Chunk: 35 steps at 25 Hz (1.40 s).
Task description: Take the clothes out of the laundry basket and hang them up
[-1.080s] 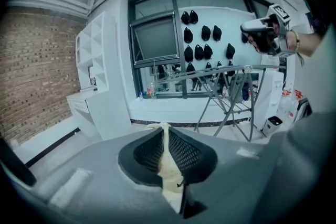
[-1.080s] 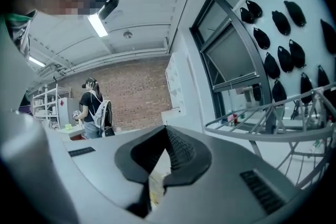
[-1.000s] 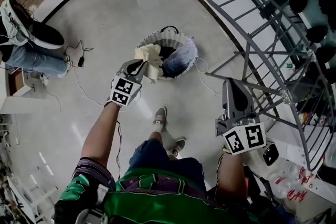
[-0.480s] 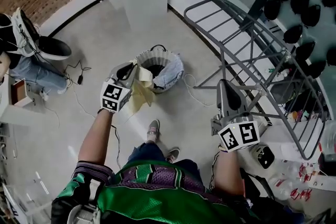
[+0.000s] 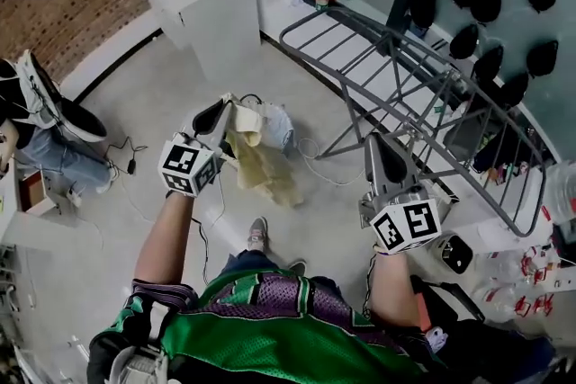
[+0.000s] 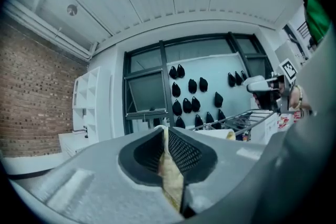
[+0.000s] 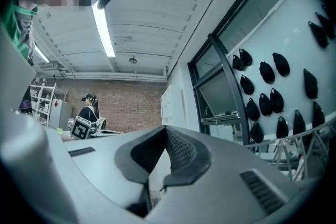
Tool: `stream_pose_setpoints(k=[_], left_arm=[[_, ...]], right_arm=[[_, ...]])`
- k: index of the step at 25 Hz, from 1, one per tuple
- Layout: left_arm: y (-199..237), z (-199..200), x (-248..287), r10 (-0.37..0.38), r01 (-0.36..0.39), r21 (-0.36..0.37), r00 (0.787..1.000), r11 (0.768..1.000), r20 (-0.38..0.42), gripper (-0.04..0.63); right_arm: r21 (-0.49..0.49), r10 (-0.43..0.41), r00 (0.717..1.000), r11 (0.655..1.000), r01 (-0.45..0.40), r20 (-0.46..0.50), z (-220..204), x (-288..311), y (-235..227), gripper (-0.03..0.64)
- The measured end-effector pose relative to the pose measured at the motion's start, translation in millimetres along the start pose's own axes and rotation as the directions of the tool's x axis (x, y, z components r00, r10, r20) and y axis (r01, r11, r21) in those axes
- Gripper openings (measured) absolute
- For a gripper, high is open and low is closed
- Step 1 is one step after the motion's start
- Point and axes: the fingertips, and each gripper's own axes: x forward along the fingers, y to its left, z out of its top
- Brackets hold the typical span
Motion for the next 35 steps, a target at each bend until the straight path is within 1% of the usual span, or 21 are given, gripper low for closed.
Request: stream_pose_setpoints(k=[3,8,11,14,20,24,27,31,33,35], left_arm=[[-23,25,9,-0.038,0.038,-0.004,0.999,0.999,0.029,0.037],[-72,70,27,-0.097,0.095,0.020,0.991,0.995,0.089,0.036],[-95,102,44,-0.131,0.128,0.031,0.983,0.991,0.131,0.035],[-116,136,61,-0.172,0.165,0.052,0.969,0.985,0.179,0.035],[-144,202,82,-0.231,0.219,0.074,0.931,0.973,0.281,0.035],[-155,254,90,-0.263,0.245,0.098,0.893,0.965,0.365,0.035],[-161,290,95,-0.283,0.268,0.096,0.866,0.959,0.412,0.035],[-173,326,104,-0.307,0.295,0.098,0.844,0.951,0.440,0.035],[-180,341,110,-0.325,0.311,0.107,0.832,0.944,0.449,0.035],[-185,354,121,-0.339,0.328,0.106,0.825,0.939,0.451,0.035]], right_arm=[[-0.017,-0.039,0.999,0.999,0.039,0.014,12,-26,-10,0.000],[-0.024,-0.110,0.993,0.994,0.111,0.032,24,-75,-37,0.000],[-0.023,-0.151,0.988,0.988,0.152,0.043,30,-96,-52,0.000],[-0.020,-0.175,0.984,0.984,0.176,0.047,33,-107,-63,0.000],[-0.032,-0.180,0.983,0.983,0.182,0.038,29,-110,-72,0.002],[-0.030,-0.194,0.981,0.981,0.194,0.017,20,-107,-76,0.002],[-0.031,-0.196,0.981,0.980,0.196,0.001,15,-107,-78,0.002],[-0.029,-0.187,0.982,0.982,0.186,-0.038,0,-107,-77,0.009],[-0.028,-0.170,0.983,0.985,0.169,-0.067,-12,-105,-76,0.041],[-0.028,-0.155,0.982,0.988,0.153,-0.104,-28,-101,-74,0.070]])
